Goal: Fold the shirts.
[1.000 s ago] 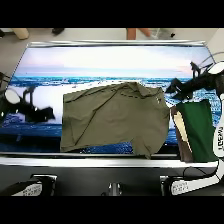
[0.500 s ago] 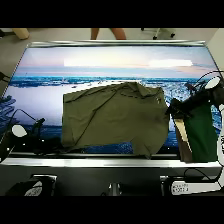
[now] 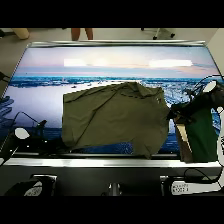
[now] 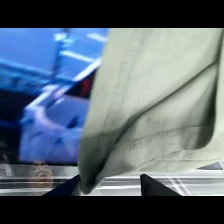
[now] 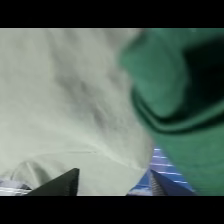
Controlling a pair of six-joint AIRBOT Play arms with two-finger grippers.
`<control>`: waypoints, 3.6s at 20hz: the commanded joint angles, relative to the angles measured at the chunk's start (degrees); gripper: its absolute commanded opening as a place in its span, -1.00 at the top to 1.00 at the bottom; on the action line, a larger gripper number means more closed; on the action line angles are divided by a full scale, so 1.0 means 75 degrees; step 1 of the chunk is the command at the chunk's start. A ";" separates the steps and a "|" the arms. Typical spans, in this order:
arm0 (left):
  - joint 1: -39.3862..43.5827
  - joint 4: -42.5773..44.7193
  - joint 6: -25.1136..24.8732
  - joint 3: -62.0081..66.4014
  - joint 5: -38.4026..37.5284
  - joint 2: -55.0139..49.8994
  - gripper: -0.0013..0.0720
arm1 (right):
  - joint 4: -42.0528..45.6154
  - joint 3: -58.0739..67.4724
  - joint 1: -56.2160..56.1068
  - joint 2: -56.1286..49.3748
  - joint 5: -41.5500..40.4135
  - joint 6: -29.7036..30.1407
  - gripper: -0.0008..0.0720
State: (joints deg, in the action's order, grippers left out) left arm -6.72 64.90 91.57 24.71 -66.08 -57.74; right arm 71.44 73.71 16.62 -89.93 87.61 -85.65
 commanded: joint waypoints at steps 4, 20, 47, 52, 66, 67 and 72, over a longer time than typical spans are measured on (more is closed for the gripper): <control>0.0006 0.0114 -0.0041 -0.0050 0.0635 -0.0385 0.35 | 0.0236 -0.1003 0.0000 0.0006 -0.0291 0.0032 -0.38; 0.0003 0.0093 -0.0367 0.0609 0.0621 0.1364 0.91 | -0.0740 -0.1912 0.0000 0.0428 -0.1877 0.0554 0.91; 0.0003 0.2154 -0.0364 0.7647 -0.0507 0.0903 0.91 | 0.0076 0.3144 -0.0044 0.3494 0.0781 -0.0087 0.91; 0.0003 0.2087 -0.0353 0.5415 0.1061 -0.1274 0.91 | 0.0216 0.2078 -0.1521 0.0708 -0.1527 -0.0070 0.91; 0.0192 0.1151 -0.0539 0.7574 0.1463 -0.4264 0.91 | 0.0903 0.2253 -0.1897 -0.0854 -0.3413 -0.1032 0.90; 0.0192 0.1174 -0.0781 0.7542 0.0629 -0.4374 0.91 | 0.1174 0.2197 -0.1897 -0.0860 -0.2629 -0.1029 0.91; 0.0195 0.1134 -0.0525 0.6359 -0.0676 -0.4470 0.91 | 0.1110 0.1428 -0.1970 -0.0863 -0.1049 -0.1384 0.91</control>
State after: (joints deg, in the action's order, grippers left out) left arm -5.23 73.93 85.89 76.55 -64.79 -90.48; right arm 79.79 87.68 2.35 -96.31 72.88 -93.97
